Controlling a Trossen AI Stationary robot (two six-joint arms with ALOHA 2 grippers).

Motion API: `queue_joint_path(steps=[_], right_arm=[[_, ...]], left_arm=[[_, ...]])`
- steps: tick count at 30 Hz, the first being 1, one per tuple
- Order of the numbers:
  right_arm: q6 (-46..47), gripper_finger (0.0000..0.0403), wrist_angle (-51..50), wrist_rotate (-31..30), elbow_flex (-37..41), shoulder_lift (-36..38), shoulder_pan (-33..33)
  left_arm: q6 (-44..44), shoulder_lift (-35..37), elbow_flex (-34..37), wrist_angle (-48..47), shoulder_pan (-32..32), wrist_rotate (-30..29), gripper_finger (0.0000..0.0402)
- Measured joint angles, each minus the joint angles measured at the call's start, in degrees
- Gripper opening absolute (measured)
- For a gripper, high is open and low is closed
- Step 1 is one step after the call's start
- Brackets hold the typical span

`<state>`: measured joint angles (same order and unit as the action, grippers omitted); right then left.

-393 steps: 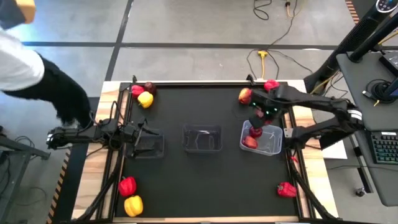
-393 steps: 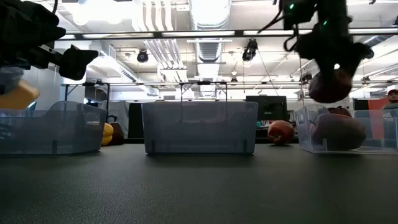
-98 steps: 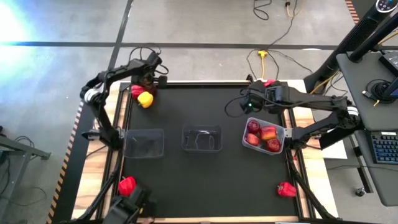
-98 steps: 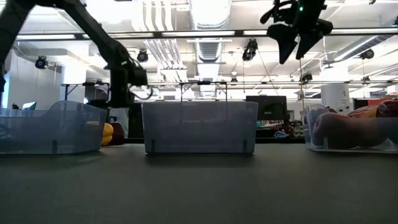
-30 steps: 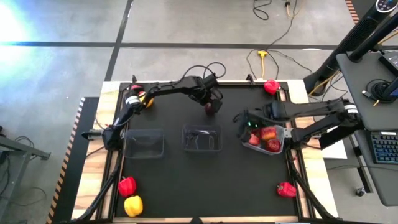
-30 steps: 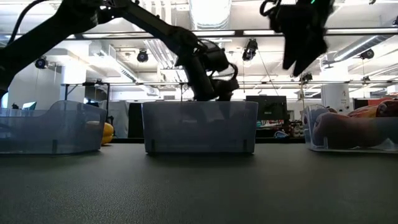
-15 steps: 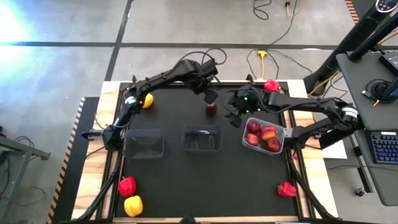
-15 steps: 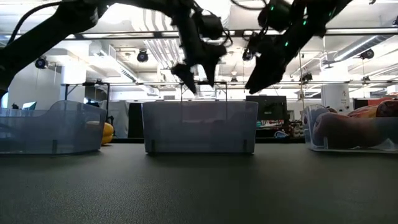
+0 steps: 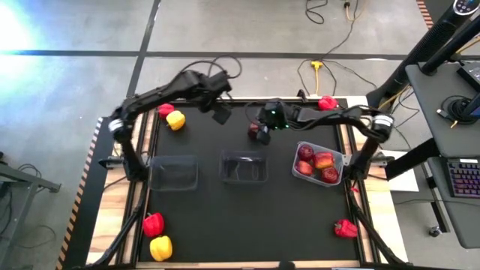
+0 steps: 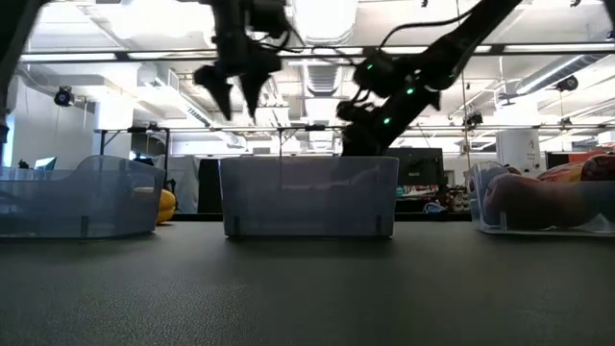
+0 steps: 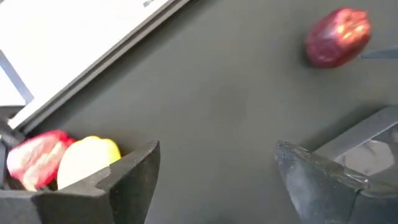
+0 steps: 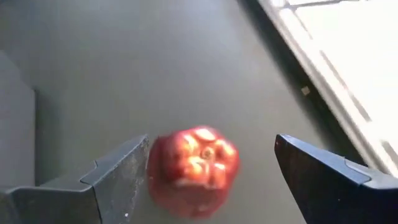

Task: Sort produce into baskets
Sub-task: Put the red apple into the transparent bin

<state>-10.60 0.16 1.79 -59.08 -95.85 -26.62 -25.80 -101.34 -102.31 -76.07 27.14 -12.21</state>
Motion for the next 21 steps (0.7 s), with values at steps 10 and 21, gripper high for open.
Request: queue_joint_path(steps=[10,21], right_arm=[[6.7,0.0329,-13.0,1.2,-12.0,-11.9,-0.1],[20.5,0.0261,-25.5,-3.7,-20.3,-13.7,2.0]], left_arm=[[-1.3,22.8,34.3,21.4,-0.9,5.9,0.0289],[1.6,38.8,61.1,55.1,-6.6,21.9,0.0285]])
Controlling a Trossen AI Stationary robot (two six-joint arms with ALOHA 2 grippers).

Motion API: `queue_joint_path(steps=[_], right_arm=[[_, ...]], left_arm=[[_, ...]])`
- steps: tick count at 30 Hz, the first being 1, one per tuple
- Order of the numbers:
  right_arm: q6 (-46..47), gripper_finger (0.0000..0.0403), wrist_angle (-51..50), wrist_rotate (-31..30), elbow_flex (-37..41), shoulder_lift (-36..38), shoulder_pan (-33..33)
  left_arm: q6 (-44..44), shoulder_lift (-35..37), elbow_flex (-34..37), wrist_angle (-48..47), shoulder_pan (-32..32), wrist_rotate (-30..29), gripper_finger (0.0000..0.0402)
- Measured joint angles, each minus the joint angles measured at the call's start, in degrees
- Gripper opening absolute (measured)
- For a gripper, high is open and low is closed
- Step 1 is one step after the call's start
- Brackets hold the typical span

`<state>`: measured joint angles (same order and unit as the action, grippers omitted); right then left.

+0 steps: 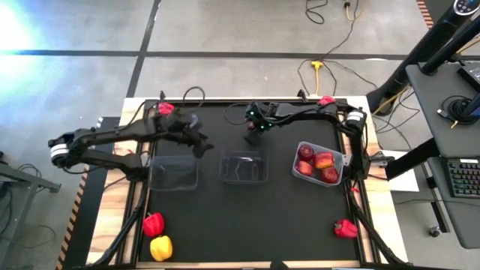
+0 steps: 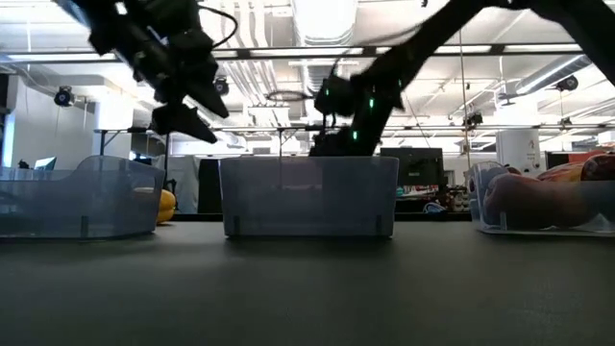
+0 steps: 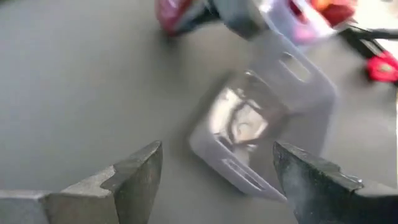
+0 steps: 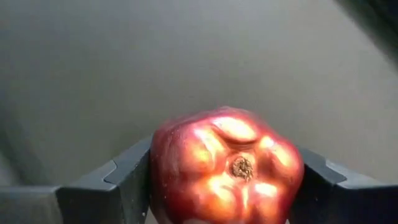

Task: Sort produce into baskets
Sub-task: Put the red apple into the transparent bin

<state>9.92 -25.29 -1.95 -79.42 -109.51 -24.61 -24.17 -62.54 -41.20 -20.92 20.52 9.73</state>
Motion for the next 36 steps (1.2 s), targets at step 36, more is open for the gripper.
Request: queue_joint_path(steps=[36], right_arm=[[61.8,0.0331,-49.0,-10.9,28.3,34.8,30.8]], left_arm=[[3.9,-12.7,-9.8,19.8,-6.8,11.2,0.0285]])
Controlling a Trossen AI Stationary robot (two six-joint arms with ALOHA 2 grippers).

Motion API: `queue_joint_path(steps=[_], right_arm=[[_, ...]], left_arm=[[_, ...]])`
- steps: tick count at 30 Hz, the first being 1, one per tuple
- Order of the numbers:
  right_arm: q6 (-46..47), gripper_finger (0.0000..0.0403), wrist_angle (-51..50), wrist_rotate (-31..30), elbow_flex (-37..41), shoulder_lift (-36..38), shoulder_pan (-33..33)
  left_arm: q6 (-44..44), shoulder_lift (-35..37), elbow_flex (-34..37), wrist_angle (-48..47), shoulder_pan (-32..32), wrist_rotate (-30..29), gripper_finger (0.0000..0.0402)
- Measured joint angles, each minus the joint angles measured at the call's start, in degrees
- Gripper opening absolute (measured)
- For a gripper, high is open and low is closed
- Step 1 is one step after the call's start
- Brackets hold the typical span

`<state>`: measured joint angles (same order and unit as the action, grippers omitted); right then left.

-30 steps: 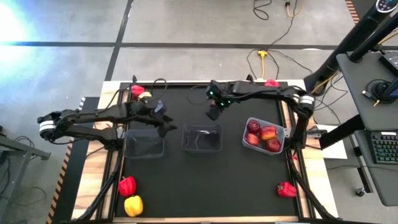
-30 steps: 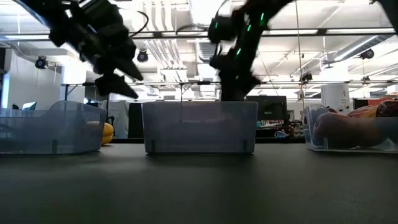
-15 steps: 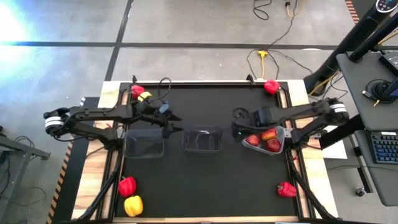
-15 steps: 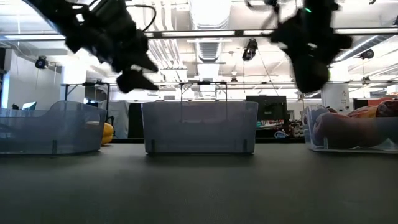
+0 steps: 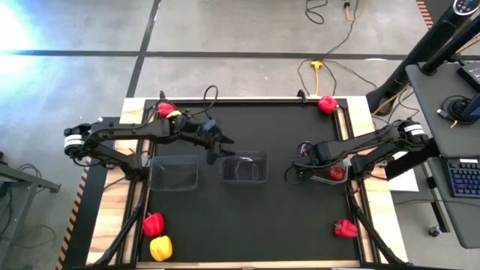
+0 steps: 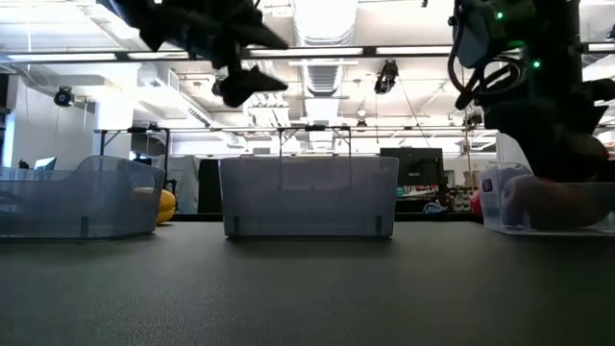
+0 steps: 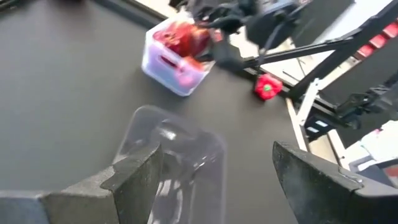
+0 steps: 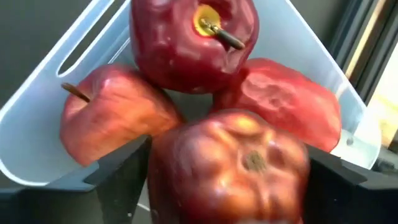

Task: Sort produce into baskets
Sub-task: Put the red apple into the transparent bin, then put the red bell pepper into the right black bin

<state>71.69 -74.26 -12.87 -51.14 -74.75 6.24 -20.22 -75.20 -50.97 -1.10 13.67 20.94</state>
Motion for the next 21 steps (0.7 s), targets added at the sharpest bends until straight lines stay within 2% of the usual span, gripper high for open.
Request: queue_joint_path(steps=[6,11,21], right_arm=[[-3.7,0.0363,-0.5,-0.8,-2.9,0.5,0.0],[-5.3,0.0364,-1.9,-4.0,-6.9,0.5,0.0],[-8.7,0.0365,-3.4,-12.5,-18.0,0.5,0.0]], left_arm=[[0.0,-1.9,-4.0,0.0,-2.7,-1.0,0.0285],[-0.5,-3.2,-6.0,-0.2,-3.1,-2.9,0.0285],[-0.4,-3.0,-8.1,-0.4,-3.4,-3.0,0.0284]])
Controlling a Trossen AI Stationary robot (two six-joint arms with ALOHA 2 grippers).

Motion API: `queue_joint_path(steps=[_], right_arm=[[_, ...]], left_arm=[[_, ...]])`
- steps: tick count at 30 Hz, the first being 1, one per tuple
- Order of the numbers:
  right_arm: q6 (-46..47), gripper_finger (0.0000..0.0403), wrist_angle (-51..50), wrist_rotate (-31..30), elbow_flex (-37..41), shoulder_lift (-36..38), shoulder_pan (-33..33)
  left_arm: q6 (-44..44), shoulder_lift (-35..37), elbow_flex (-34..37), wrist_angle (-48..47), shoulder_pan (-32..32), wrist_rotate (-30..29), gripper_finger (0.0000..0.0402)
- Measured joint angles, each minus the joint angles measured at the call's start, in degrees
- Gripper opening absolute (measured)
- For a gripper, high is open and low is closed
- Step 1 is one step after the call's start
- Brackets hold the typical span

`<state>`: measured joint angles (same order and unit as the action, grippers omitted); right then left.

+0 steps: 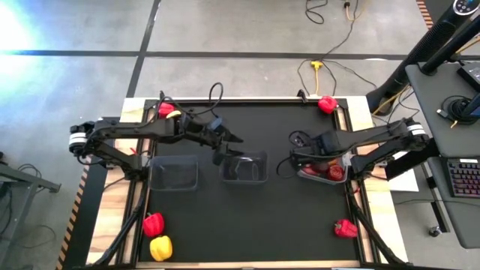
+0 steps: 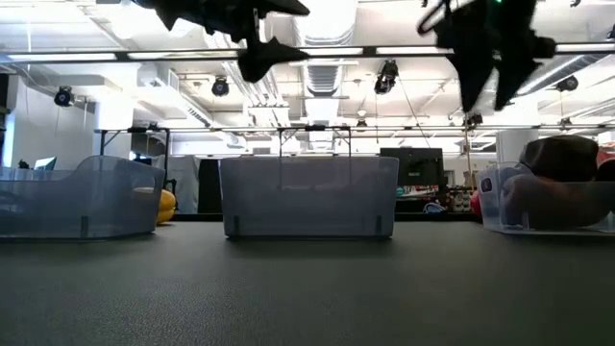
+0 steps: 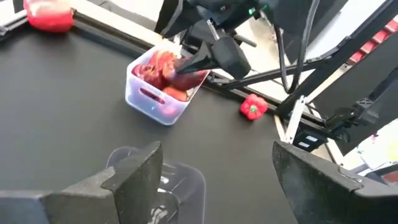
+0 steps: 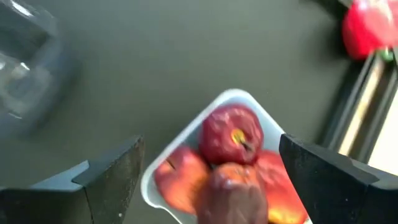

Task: Sort produce into baskets
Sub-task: Put the red bell pepper into the right black bin

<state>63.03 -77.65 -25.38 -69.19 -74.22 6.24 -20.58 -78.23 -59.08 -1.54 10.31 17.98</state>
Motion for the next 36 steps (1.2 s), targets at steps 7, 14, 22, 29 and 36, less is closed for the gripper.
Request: queue_joint_path(steps=[7,14,22,29,36], right_arm=[[-11.5,0.0365,11.5,-0.7,-6.9,0.0,3.7],[-5.4,0.0365,14.4,3.1,-8.8,-2.3,12.6],[9.4,0.0365,13.1,20.0,-8.4,-9.1,20.9],[18.7,0.0365,11.8,34.9,-8.4,-16.0,28.6],[22.5,0.0367,12.1,51.4,-8.4,-24.7,35.2]], left_arm=[[0.3,2.7,-1.2,-0.9,-0.8,1.2,0.0282],[2.8,5.2,-1.2,-6.1,-0.8,1.0,0.0282],[6.4,3.8,-1.2,-6.3,-0.8,1.0,0.0282],[9.2,1.6,-1.2,-6.1,-0.8,1.0,0.0282],[10.8,0.5,-1.1,-5.9,-2.2,1.0,0.0282]])
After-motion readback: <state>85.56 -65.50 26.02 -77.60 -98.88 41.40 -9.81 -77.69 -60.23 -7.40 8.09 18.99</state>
